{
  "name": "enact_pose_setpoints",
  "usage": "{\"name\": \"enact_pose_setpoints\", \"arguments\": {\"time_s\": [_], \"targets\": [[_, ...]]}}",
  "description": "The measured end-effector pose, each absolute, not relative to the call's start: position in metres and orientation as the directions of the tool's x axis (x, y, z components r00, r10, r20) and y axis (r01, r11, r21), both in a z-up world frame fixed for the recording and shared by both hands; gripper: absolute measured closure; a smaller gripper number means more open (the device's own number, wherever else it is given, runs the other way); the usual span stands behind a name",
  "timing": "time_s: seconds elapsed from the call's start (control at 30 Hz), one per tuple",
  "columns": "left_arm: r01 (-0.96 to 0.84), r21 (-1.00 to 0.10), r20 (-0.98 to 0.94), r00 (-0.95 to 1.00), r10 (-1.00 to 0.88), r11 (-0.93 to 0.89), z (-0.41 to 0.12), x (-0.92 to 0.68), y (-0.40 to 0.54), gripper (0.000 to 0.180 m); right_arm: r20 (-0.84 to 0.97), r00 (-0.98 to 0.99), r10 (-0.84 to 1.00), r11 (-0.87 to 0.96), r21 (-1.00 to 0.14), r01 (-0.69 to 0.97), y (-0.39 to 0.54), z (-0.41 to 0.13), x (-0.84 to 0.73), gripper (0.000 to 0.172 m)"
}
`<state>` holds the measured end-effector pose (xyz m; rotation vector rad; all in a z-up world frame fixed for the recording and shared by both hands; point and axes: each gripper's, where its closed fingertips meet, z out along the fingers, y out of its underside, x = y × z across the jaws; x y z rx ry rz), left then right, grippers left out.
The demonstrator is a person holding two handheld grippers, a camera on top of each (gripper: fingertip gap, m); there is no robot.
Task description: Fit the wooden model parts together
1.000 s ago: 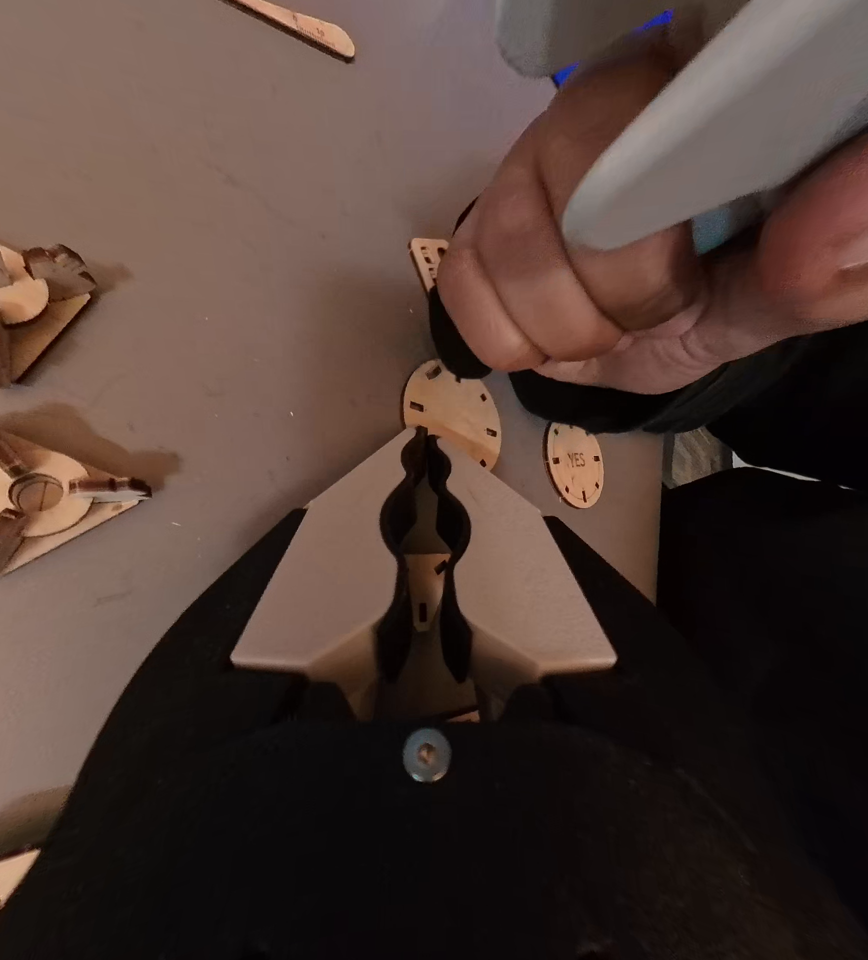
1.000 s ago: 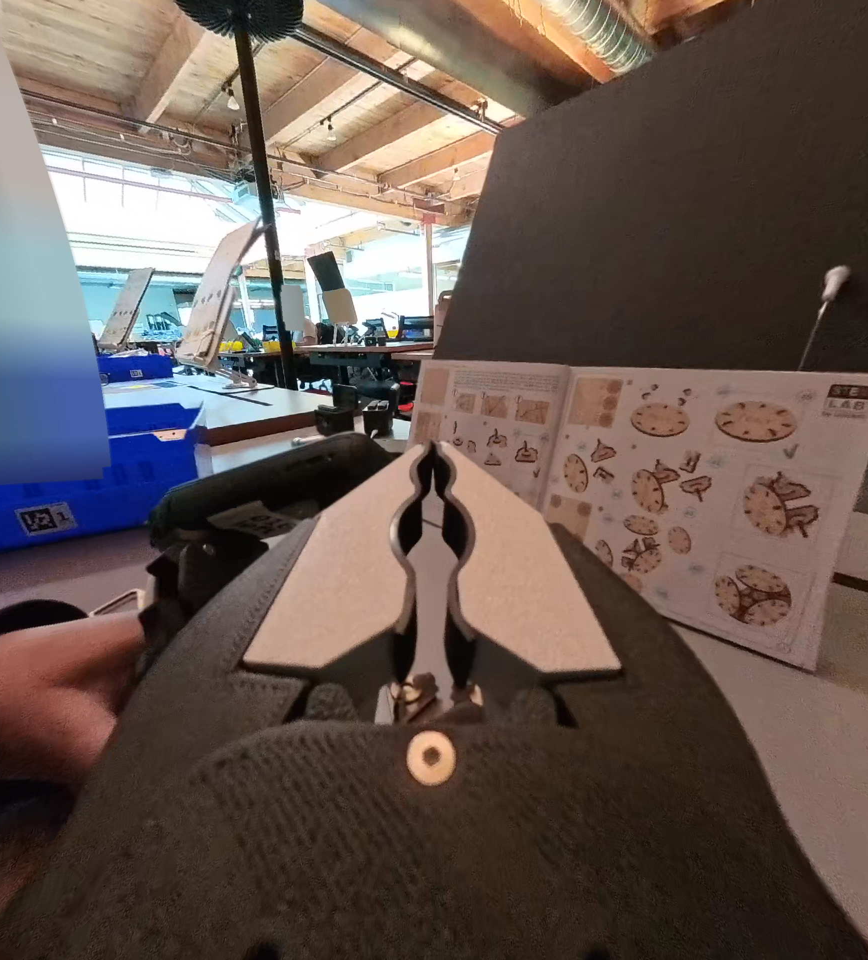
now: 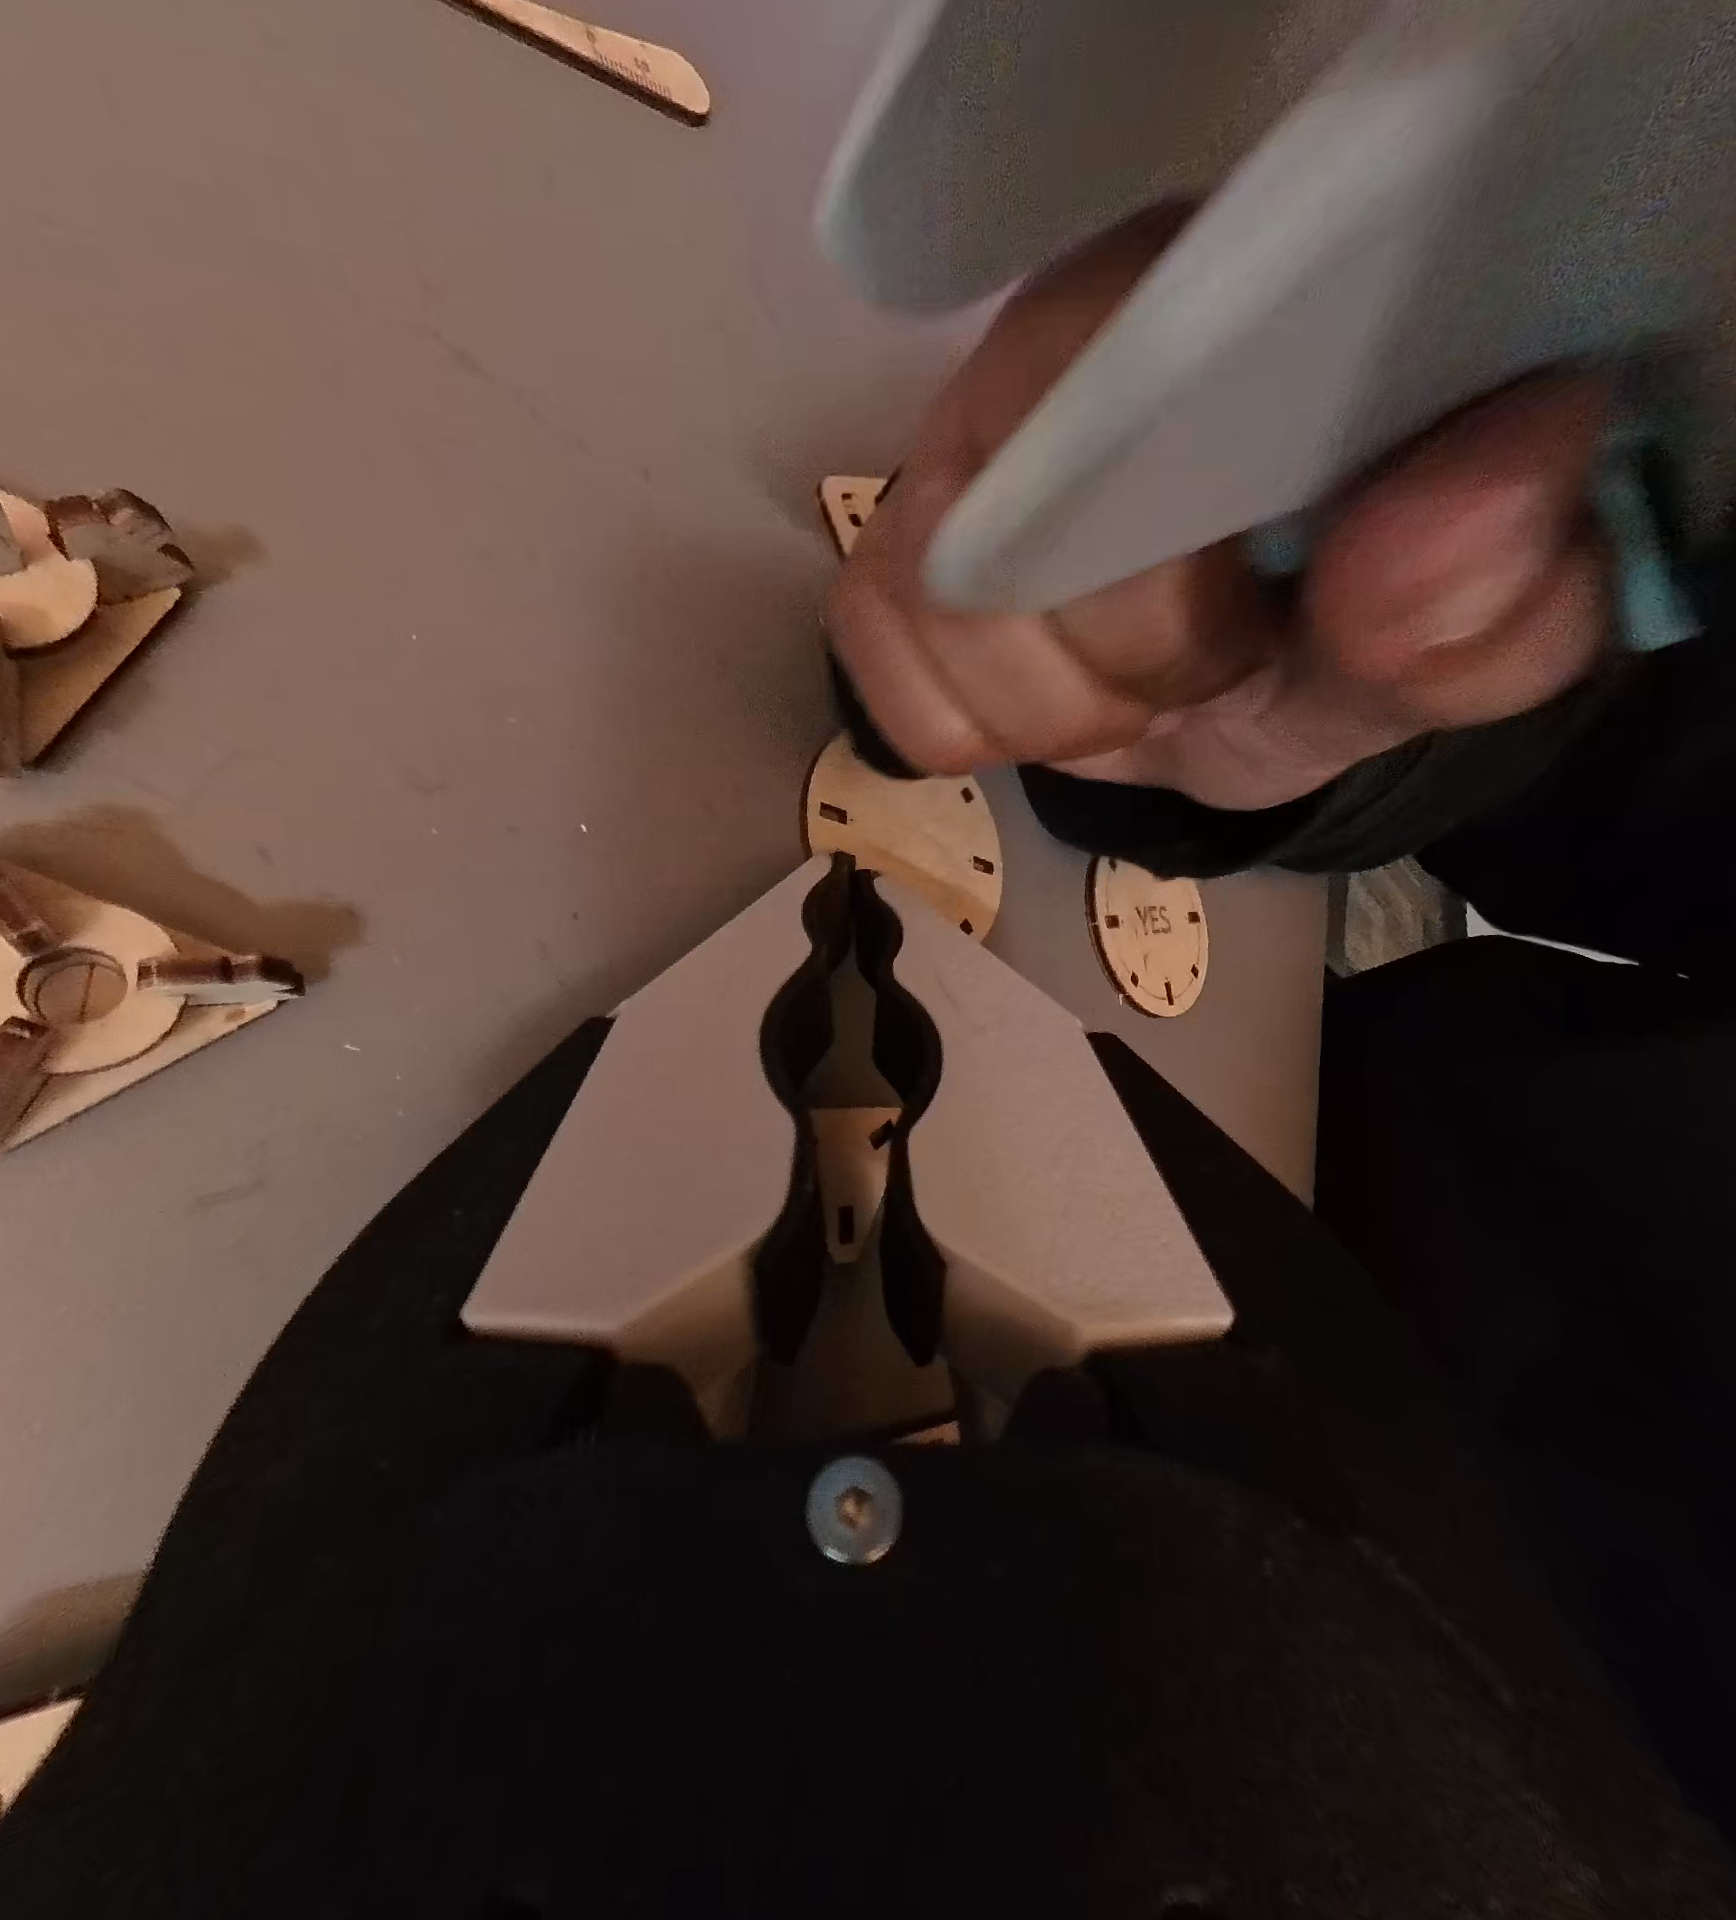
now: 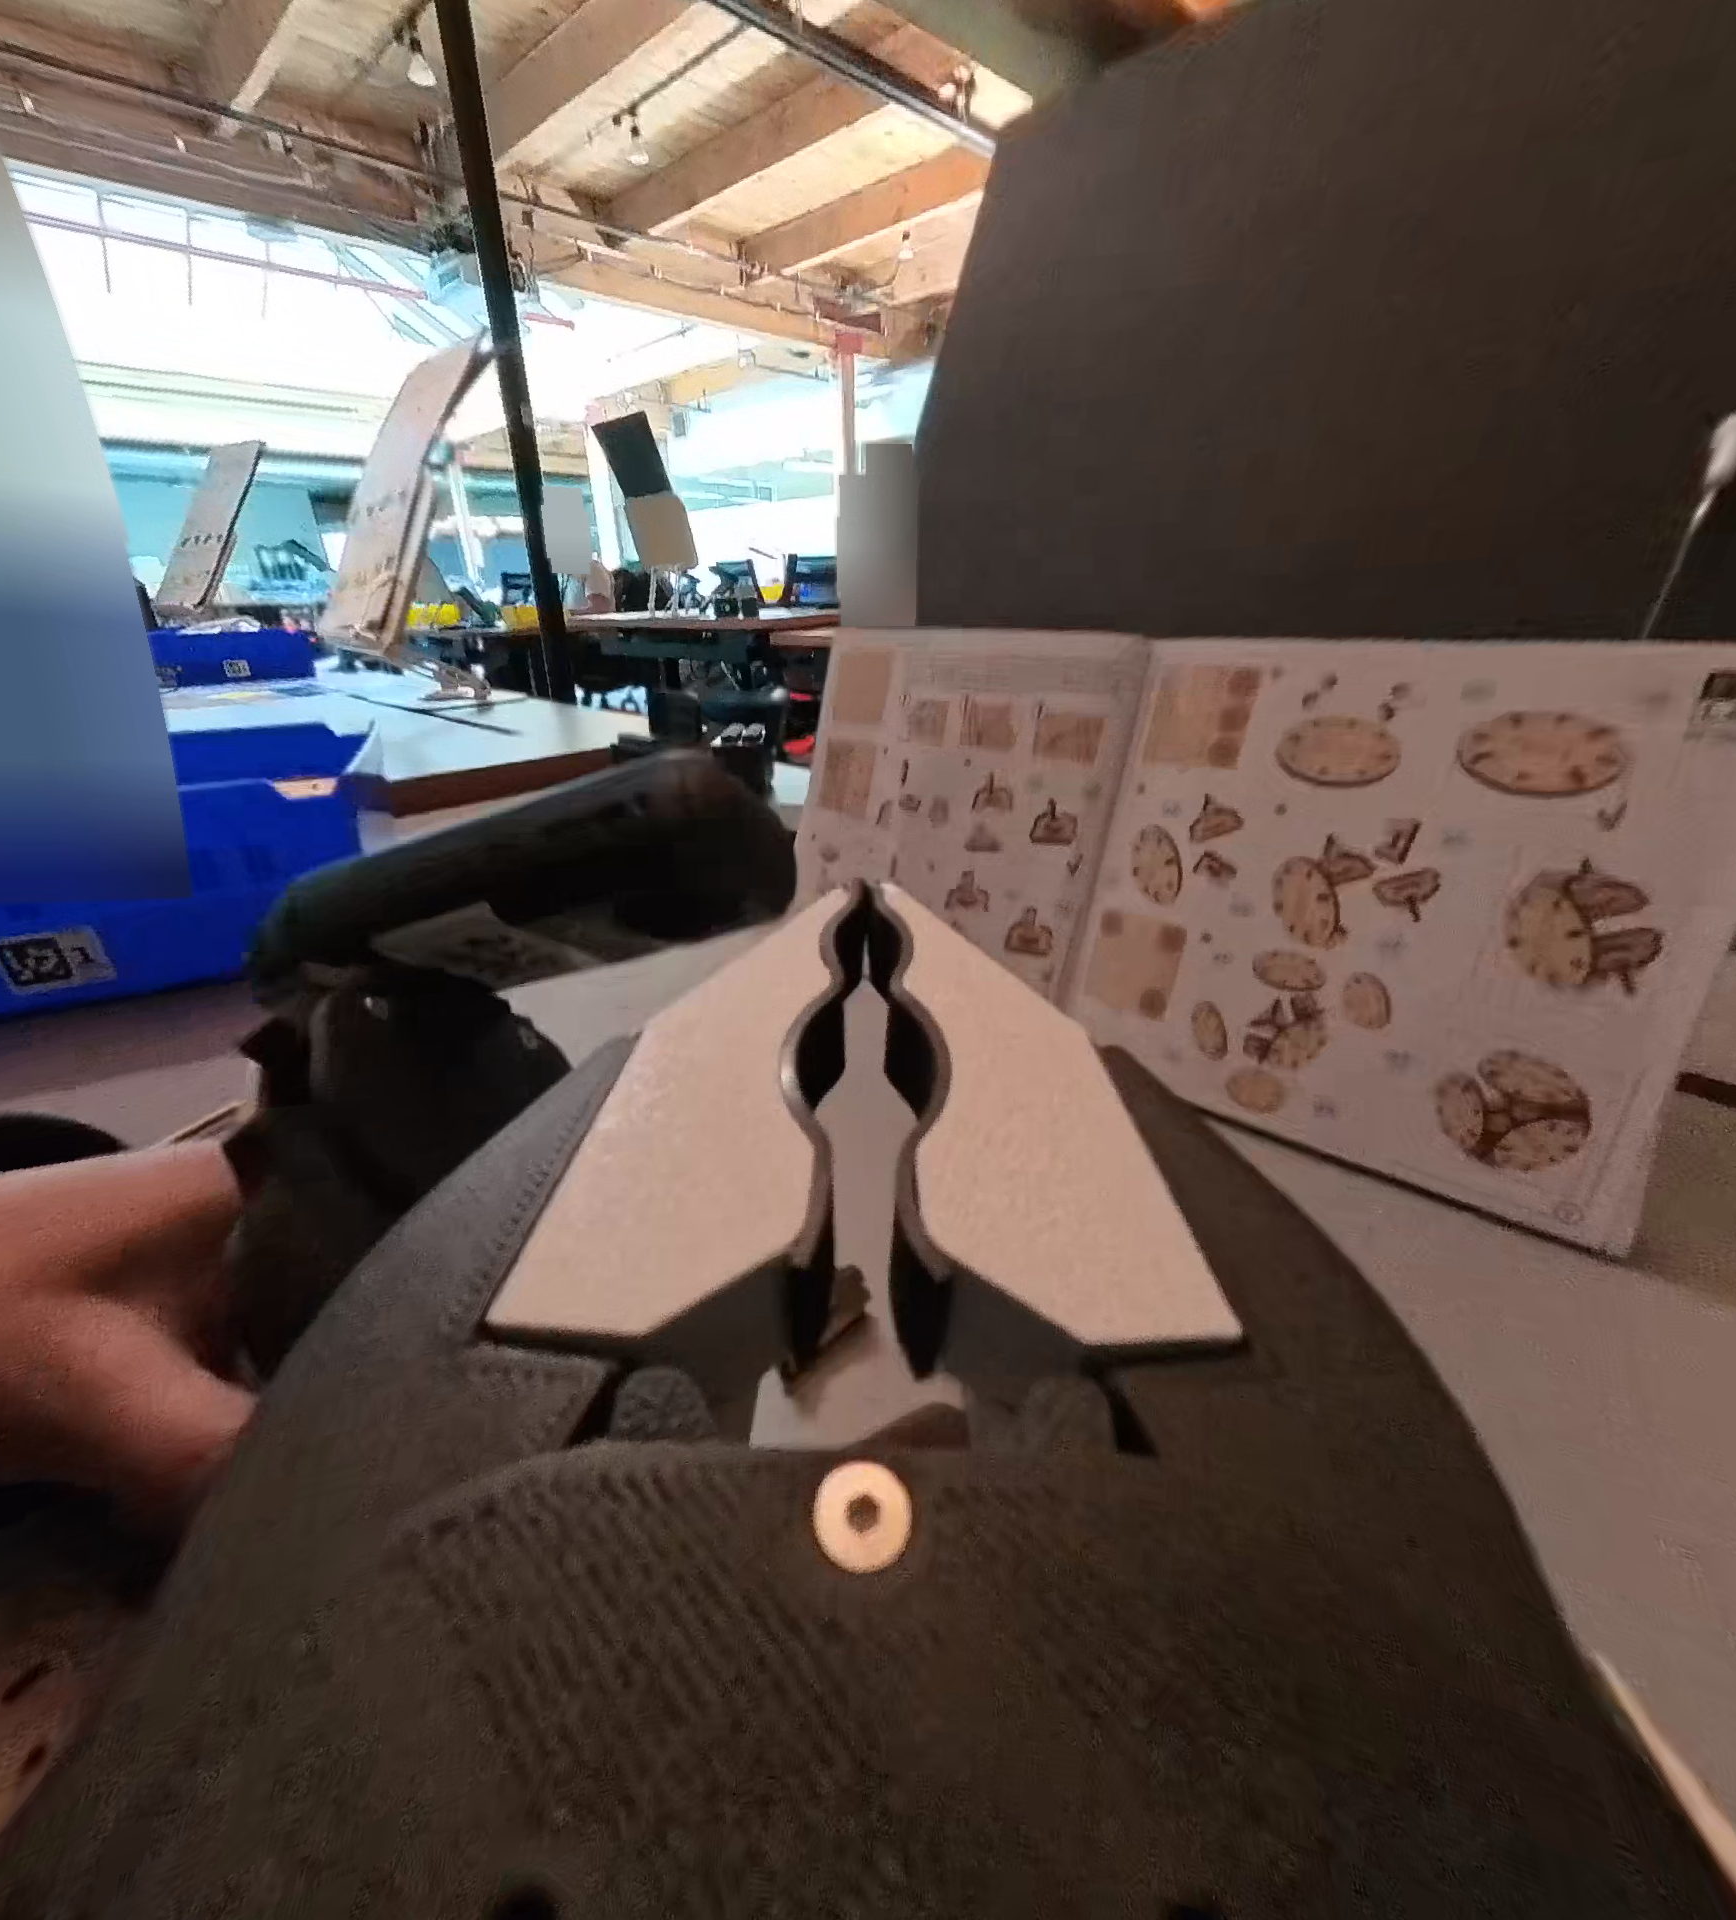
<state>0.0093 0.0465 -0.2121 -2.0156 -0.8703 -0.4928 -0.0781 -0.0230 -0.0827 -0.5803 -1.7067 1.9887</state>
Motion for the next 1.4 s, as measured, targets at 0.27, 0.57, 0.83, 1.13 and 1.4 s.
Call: {"name": "enact_pose_setpoints", "arguments": {"time_s": [0.27, 0.57, 0.83, 1.13, 1.4], "targets": [[0.737, -0.557, 0.624, 0.676, 0.392, -0.383, -0.212, 0.009, 0.046, 0.180, 0.007, -0.811, 0.585, -0.119, -0.988, -0.094, -0.027, -0.080, -0.074, 0.172], [0.737, -0.557, 0.624, 0.676, 0.393, -0.383, -0.212, 0.009, 0.047, 0.180, -0.022, -0.807, 0.591, -0.111, -0.992, -0.054, -0.024, -0.090, -0.080, 0.172], [0.738, -0.556, 0.624, 0.675, 0.393, -0.382, -0.212, 0.009, 0.047, 0.180, 0.021, -0.809, 0.588, -0.094, -0.991, -0.094, -0.028, -0.087, -0.077, 0.172], [0.739, -0.555, 0.626, 0.673, 0.394, -0.381, -0.212, 0.009, 0.047, 0.180, -0.012, -0.814, 0.581, -0.093, -0.994, -0.052, -0.019, -0.082, -0.075, 0.172], [0.744, -0.552, 0.633, 0.668, 0.392, -0.378, -0.212, 0.009, 0.047, 0.180, -0.278, -0.840, 0.467, 0.273, -0.858, 0.436, 0.030, -0.158, -0.048, 0.142]]}}
